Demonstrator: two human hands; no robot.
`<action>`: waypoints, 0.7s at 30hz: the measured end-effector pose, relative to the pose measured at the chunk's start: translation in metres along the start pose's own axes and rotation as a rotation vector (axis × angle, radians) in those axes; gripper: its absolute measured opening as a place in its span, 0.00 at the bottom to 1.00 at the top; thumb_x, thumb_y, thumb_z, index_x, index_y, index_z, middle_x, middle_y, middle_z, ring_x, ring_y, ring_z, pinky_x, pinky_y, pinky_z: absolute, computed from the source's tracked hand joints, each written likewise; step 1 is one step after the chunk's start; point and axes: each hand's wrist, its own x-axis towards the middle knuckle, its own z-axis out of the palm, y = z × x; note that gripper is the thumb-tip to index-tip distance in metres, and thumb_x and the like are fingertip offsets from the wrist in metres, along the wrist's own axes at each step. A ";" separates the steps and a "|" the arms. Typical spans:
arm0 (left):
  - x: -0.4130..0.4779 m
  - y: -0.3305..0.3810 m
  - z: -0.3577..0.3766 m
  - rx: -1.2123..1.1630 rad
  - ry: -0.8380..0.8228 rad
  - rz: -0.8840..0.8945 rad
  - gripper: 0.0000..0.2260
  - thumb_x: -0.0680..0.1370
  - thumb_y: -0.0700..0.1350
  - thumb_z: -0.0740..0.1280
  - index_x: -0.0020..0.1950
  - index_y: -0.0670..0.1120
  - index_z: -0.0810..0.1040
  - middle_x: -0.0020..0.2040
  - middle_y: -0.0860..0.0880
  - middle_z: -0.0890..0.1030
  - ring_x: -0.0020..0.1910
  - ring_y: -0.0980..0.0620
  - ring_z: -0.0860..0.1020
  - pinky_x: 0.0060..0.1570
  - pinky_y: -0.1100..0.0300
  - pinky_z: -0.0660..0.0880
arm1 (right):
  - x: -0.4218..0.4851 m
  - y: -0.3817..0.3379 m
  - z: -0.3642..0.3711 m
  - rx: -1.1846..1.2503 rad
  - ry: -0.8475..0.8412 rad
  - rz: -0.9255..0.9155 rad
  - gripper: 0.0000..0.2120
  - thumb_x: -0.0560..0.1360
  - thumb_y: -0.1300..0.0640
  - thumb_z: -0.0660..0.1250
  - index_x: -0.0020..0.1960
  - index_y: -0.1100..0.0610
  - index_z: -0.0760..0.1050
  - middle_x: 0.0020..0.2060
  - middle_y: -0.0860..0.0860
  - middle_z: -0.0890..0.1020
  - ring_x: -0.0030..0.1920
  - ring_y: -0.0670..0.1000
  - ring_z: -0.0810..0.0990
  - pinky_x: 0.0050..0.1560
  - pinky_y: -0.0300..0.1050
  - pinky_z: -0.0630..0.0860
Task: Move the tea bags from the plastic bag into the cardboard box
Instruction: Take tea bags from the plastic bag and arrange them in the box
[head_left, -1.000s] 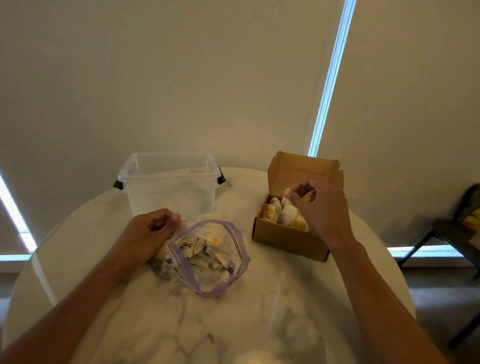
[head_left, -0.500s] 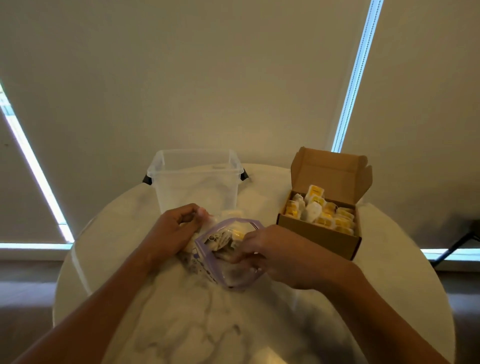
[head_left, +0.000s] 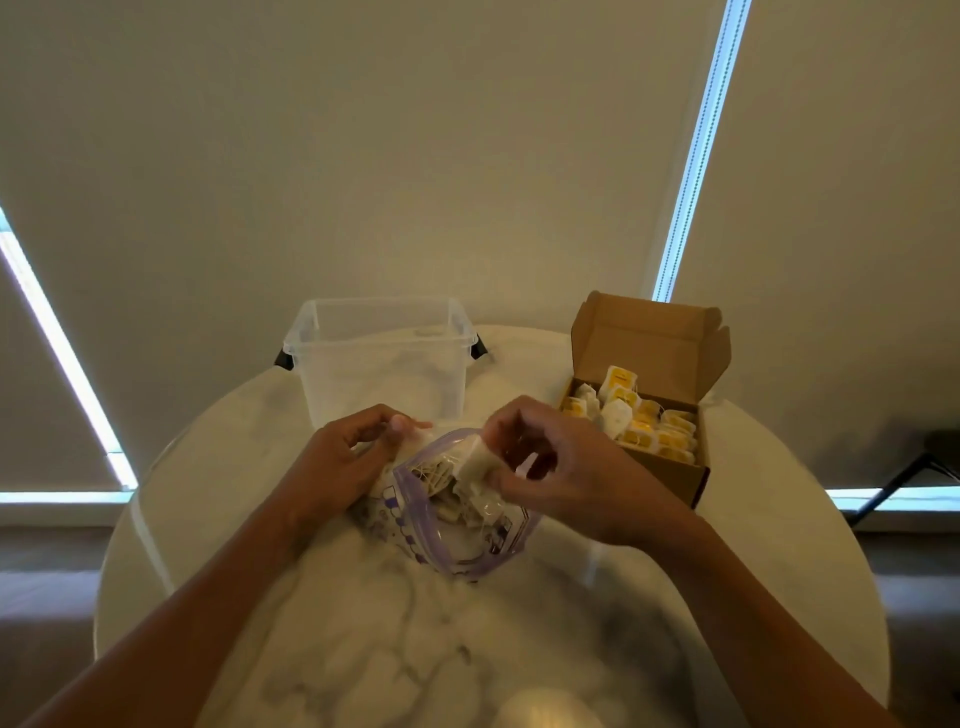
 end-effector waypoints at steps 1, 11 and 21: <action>0.000 0.000 0.000 0.000 0.002 -0.007 0.16 0.86 0.63 0.62 0.61 0.60 0.87 0.59 0.60 0.89 0.61 0.58 0.86 0.68 0.49 0.80 | 0.000 0.001 -0.005 0.083 0.045 0.049 0.15 0.79 0.55 0.76 0.63 0.46 0.77 0.51 0.44 0.85 0.52 0.48 0.85 0.50 0.43 0.84; 0.003 -0.006 -0.001 0.002 -0.013 0.015 0.13 0.87 0.60 0.62 0.60 0.63 0.87 0.57 0.58 0.90 0.58 0.57 0.87 0.64 0.45 0.82 | -0.006 0.025 -0.042 0.696 0.323 0.299 0.09 0.78 0.61 0.75 0.58 0.59 0.82 0.51 0.58 0.87 0.51 0.54 0.85 0.49 0.42 0.81; 0.003 -0.007 0.000 -0.018 0.005 -0.023 0.14 0.86 0.61 0.63 0.58 0.62 0.88 0.54 0.56 0.91 0.55 0.53 0.88 0.63 0.41 0.83 | -0.009 0.028 -0.049 0.363 0.542 0.286 0.14 0.75 0.43 0.76 0.58 0.45 0.85 0.48 0.42 0.88 0.50 0.46 0.85 0.46 0.37 0.80</action>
